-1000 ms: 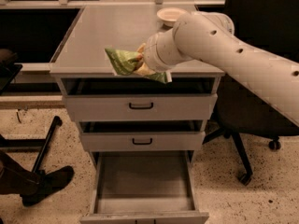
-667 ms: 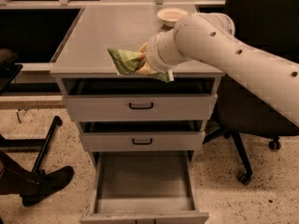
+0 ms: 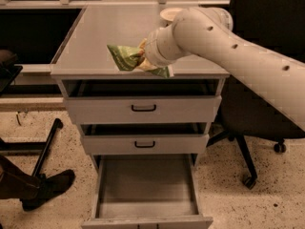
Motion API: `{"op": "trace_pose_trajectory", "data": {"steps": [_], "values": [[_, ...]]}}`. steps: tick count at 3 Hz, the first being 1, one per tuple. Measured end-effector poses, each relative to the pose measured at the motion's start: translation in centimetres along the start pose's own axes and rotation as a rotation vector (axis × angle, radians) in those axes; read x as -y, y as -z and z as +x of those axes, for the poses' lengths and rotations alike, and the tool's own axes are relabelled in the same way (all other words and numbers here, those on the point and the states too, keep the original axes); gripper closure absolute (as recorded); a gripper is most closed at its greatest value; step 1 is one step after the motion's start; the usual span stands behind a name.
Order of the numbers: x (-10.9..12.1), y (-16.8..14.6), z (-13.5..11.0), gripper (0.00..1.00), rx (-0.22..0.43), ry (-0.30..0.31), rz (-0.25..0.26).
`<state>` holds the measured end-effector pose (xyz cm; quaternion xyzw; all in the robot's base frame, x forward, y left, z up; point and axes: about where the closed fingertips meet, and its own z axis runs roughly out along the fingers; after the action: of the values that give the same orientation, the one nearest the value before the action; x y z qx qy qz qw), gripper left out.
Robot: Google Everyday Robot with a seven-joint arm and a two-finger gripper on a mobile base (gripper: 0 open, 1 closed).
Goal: Pick green jalapeno chip bag from bottom drawer and place on counter
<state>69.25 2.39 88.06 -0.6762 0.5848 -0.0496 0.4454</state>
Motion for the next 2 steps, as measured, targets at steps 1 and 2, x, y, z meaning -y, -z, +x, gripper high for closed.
{"op": "trace_pose_trajectory", "data": {"steps": [1, 2], "values": [[5.0, -2.4, 1.2, 1.00, -0.036, 0.019, 0.086], [8.5, -6.3, 3.5, 1.00, -0.087, 0.029, 0.115]]}}
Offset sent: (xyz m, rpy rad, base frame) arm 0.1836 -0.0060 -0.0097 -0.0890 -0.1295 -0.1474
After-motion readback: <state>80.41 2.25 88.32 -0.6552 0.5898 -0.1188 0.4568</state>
